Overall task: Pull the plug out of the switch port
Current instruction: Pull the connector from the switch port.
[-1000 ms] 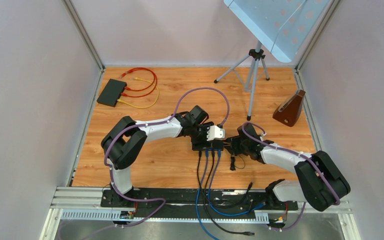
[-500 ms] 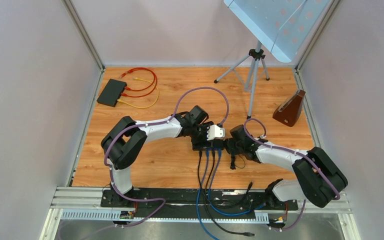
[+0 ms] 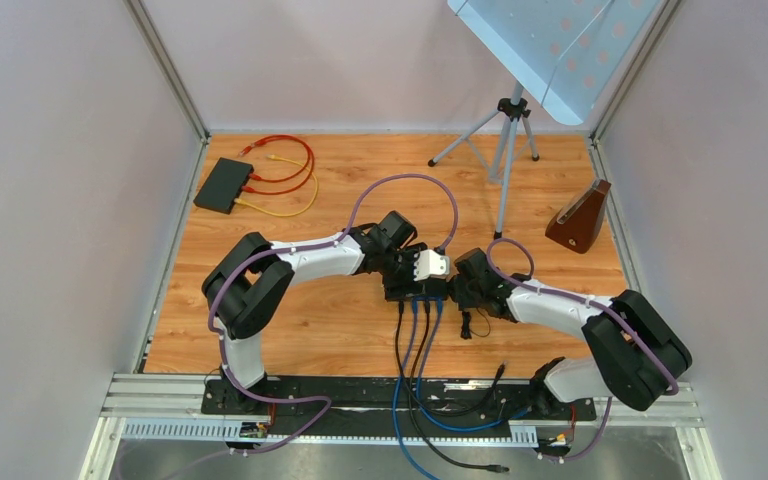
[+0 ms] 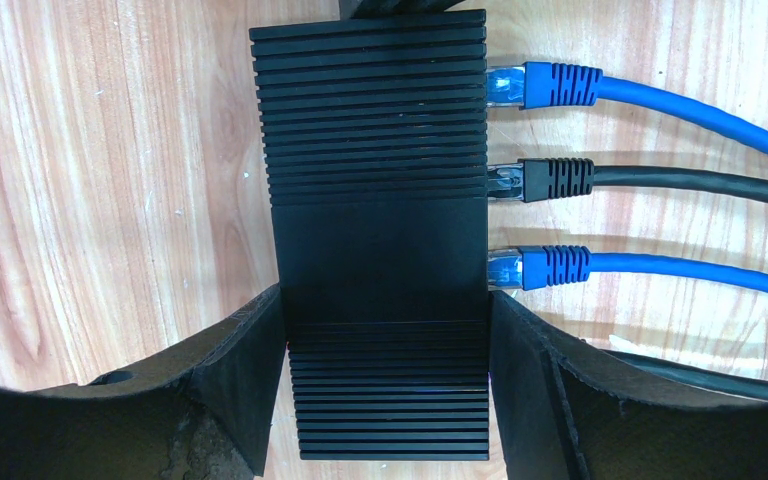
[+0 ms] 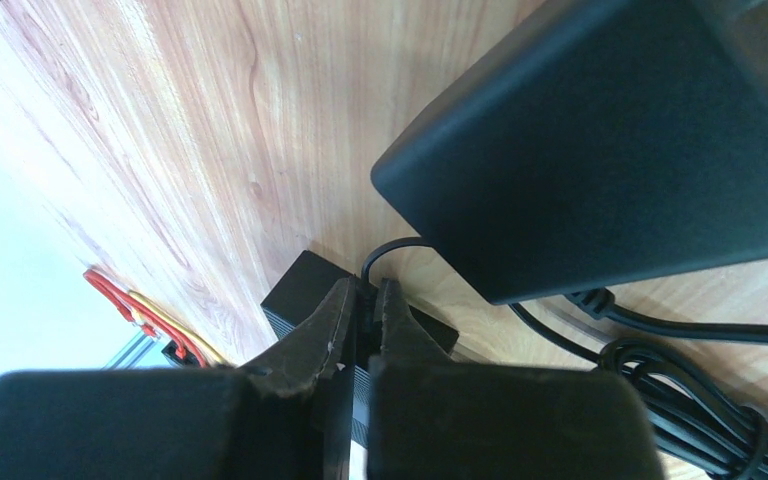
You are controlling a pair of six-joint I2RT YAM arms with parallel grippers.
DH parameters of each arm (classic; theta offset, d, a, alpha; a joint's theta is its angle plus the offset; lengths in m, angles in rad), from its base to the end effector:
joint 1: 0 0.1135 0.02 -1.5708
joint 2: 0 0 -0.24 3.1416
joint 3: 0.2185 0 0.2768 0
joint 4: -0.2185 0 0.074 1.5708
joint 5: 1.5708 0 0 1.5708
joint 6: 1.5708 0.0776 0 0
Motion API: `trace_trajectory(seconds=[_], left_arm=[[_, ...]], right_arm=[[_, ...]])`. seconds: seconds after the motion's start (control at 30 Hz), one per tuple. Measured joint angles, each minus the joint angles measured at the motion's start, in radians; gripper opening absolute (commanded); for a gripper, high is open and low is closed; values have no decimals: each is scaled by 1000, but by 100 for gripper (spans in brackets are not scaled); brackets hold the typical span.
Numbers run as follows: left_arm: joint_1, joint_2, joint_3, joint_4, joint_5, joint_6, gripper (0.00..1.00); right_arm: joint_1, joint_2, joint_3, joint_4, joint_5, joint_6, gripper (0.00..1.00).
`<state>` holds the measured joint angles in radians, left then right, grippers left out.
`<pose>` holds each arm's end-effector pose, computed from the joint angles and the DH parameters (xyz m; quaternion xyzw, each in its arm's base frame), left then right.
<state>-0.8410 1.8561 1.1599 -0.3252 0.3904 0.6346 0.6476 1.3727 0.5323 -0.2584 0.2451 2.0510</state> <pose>0.2510 -0.3249 0.0922 0.6741 0.6633 -0.2131 0.2455 0.2232 0.1452 0.0546 0.6448 0.7186 0.2003 0.1669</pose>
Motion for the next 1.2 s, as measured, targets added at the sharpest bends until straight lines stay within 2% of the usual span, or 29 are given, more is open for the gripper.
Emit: trace_trajectory(seconds=[0.47,0.77,1.0,1.2], left_arm=[[0,0,0,0,0,0,62],[0,1,0,1,0,-1,61],[0,2,0,2,0,-1,58],[3,4,11,5,7,-5,55]], right_arm=[[4,-2,-2,7,10,-19,0],[6,-5,-2,32,39,-164,0],[5,-10,-3,33,43,-196,0],[-39,-70,-50,118,12,-359,0]])
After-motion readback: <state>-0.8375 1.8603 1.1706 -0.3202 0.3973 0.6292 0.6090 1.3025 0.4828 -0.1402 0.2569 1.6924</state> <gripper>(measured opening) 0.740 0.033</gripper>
